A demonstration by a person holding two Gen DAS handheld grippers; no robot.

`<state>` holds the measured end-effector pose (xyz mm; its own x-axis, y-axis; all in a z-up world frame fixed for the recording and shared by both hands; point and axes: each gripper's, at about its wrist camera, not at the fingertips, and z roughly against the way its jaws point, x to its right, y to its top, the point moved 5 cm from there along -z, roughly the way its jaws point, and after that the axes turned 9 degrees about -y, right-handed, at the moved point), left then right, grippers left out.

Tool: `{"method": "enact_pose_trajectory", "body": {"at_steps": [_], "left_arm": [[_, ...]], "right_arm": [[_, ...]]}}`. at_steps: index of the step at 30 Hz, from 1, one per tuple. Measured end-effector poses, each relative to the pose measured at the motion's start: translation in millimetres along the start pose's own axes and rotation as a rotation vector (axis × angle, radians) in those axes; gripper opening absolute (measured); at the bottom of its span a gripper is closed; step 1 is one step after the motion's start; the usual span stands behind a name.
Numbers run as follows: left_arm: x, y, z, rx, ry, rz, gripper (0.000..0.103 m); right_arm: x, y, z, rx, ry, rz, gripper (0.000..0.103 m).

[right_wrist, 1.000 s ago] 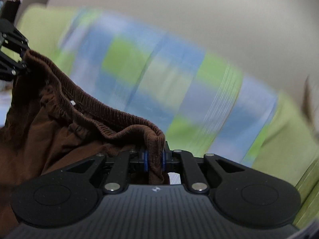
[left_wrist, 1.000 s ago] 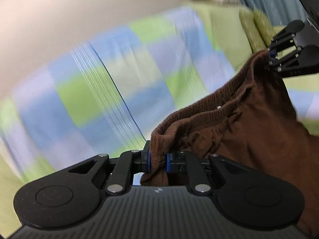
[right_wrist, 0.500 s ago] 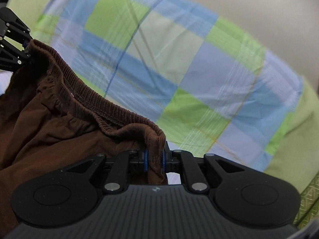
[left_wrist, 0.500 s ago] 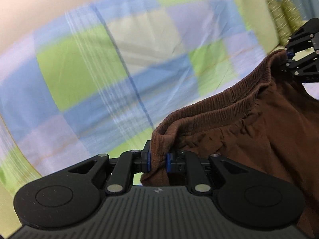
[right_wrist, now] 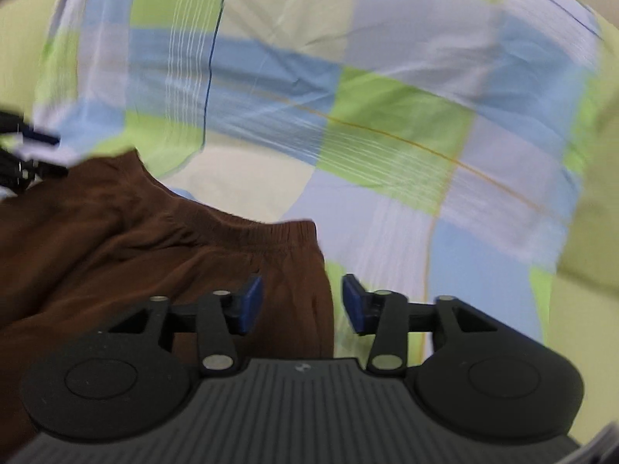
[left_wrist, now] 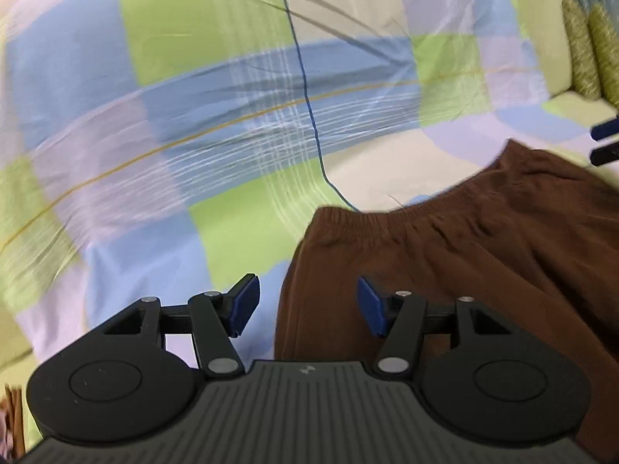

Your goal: Fold clothes

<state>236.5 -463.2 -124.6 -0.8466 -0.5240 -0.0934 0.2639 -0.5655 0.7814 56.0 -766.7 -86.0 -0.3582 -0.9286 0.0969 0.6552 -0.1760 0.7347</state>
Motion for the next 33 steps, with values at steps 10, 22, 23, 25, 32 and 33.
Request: {"method": "enact_pose_trajectory", "body": {"at_steps": [10, 22, 23, 25, 32, 33], "left_arm": [[-4, -118, 90, -0.206, -0.082, 0.061, 0.060], [9, -128, 103, -0.243, -0.178, 0.097, 0.002], [9, -128, 105, -0.240, -0.170, 0.092, 0.001], [8, -125, 113, -0.216, -0.145, 0.092, 0.001], [8, -125, 132, -0.206, -0.112, 0.087, 0.001], [8, -127, 131, -0.214, -0.109, 0.088, 0.001]], "right_arm": [[16, -120, 107, -0.130, 0.033, -0.136, 0.048], [23, -165, 139, -0.185, 0.064, -0.333, 0.015], [26, -166, 138, -0.196, 0.079, -0.357, 0.004], [32, -165, 140, -0.198, 0.088, -0.363, 0.003], [76, -159, 161, -0.168, -0.091, -0.309, 0.003], [75, -164, 156, -0.192, -0.084, -0.306, 0.003]]}}
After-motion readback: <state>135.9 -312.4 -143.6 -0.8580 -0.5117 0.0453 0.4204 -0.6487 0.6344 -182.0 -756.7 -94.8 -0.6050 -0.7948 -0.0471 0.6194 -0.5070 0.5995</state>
